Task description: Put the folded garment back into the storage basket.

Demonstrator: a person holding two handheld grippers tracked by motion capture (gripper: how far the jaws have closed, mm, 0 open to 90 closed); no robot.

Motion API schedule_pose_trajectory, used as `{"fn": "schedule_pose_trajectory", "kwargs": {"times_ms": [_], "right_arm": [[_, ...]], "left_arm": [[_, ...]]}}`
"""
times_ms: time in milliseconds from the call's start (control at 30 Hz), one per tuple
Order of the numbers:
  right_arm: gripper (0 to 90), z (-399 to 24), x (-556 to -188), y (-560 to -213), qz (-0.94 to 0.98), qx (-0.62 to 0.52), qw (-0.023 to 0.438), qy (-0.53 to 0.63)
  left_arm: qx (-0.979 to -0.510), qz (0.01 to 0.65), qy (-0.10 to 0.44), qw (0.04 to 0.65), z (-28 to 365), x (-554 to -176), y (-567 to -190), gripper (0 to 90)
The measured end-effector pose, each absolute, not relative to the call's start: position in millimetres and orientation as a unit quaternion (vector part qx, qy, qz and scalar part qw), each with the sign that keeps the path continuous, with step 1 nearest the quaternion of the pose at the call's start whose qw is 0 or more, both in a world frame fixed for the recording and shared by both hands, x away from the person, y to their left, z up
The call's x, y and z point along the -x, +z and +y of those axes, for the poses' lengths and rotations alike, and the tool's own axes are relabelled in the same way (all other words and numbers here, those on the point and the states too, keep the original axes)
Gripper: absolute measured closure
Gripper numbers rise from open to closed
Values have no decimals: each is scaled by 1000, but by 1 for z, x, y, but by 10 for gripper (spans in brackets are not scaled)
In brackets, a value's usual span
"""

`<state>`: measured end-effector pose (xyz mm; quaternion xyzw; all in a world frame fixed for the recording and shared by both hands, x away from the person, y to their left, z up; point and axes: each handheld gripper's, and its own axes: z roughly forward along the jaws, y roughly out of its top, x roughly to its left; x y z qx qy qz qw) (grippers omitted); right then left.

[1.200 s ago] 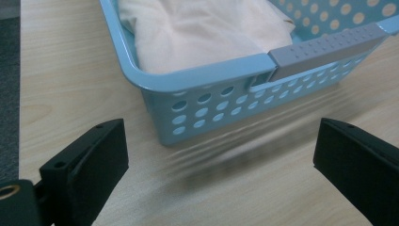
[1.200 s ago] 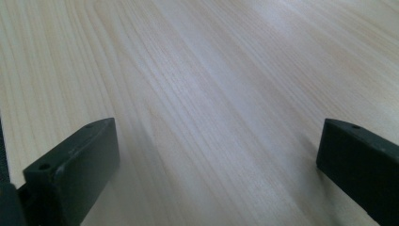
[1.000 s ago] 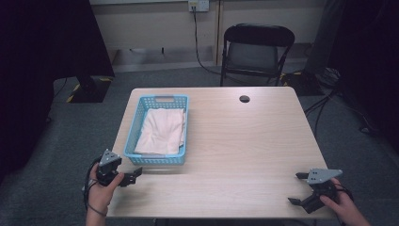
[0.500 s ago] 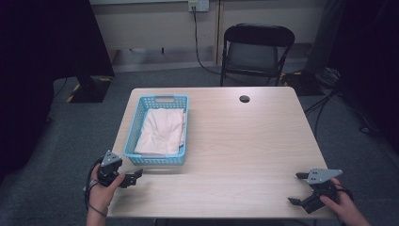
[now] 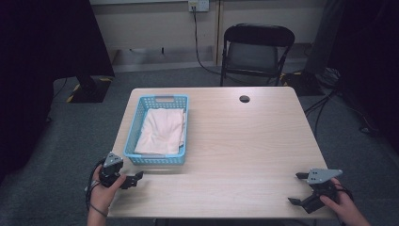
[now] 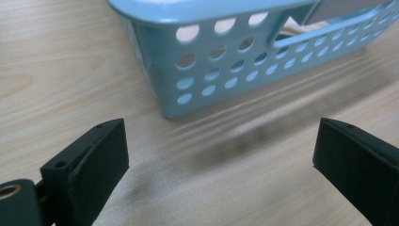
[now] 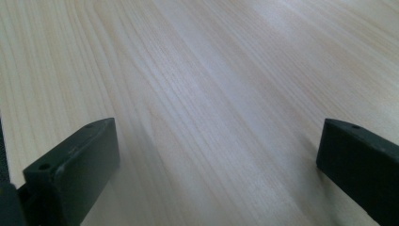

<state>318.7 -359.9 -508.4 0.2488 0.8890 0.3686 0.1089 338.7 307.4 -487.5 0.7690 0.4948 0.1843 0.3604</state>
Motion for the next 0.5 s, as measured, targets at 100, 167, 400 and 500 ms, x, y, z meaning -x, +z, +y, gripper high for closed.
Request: {"fn": "schedule_pose_trajectory", "kwargs": {"times_ms": [100, 167, 400, 500], "right_arm": [[0, -360, -319, -508, 889, -249, 109, 369], [0, -360, -319, -508, 889, -249, 109, 369], [0, -360, -319, -508, 889, -249, 109, 369], [0, -360, -319, -508, 889, -249, 109, 369]], "left_arm": [[-770, 495, 185, 357, 308, -339, -489, 35], [-771, 495, 186, 355, 309, -339, -490, 35], [-774, 496, 182, 349, 308, -340, -493, 36], [-776, 496, 183, 343, 307, -340, -495, 36]]}}
